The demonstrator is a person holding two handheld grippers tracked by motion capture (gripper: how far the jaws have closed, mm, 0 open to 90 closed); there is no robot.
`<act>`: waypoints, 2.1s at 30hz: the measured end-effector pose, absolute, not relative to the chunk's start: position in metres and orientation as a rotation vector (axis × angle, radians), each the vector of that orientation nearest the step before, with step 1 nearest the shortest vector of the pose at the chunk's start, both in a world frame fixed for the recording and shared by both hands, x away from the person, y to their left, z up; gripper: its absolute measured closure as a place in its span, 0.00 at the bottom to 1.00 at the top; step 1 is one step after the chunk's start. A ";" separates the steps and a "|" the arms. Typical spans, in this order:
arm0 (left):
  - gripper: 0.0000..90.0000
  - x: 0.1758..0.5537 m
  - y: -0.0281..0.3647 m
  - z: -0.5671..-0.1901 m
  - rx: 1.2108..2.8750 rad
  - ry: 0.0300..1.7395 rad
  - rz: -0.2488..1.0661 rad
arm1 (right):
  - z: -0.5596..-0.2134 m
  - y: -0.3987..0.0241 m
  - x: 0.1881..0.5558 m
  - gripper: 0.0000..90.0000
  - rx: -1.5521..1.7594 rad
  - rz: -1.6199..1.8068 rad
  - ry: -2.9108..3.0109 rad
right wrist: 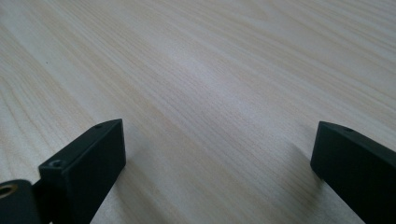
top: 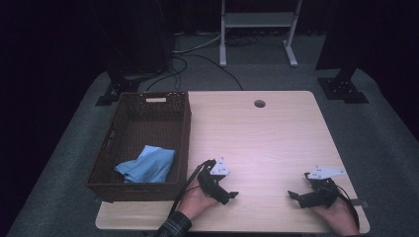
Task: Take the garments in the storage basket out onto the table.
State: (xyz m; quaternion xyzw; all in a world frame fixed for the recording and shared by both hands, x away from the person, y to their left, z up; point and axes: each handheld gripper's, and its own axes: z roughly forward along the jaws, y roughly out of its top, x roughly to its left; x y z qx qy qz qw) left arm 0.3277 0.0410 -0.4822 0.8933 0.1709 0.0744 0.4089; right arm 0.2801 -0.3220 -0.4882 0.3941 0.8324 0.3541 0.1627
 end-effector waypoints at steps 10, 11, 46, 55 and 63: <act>0.00 0.328 0.043 -0.480 2.237 0.431 0.188 | -0.488 -0.322 0.280 0.02 1.119 1.011 2.378; 0.00 0.328 0.043 -0.480 2.230 0.430 0.187 | -0.488 -0.322 0.280 0.02 1.122 1.011 2.377; 0.00 0.337 0.049 -0.471 2.123 0.504 0.199 | -0.488 -0.321 0.284 0.02 1.147 1.005 2.357; 0.00 0.338 0.048 -0.469 2.135 0.504 0.176 | -0.488 -0.321 0.283 0.02 1.132 1.008 2.368; 0.00 0.338 0.048 -0.465 2.137 0.499 0.179 | -0.488 -0.321 0.283 0.02 1.131 1.008 2.369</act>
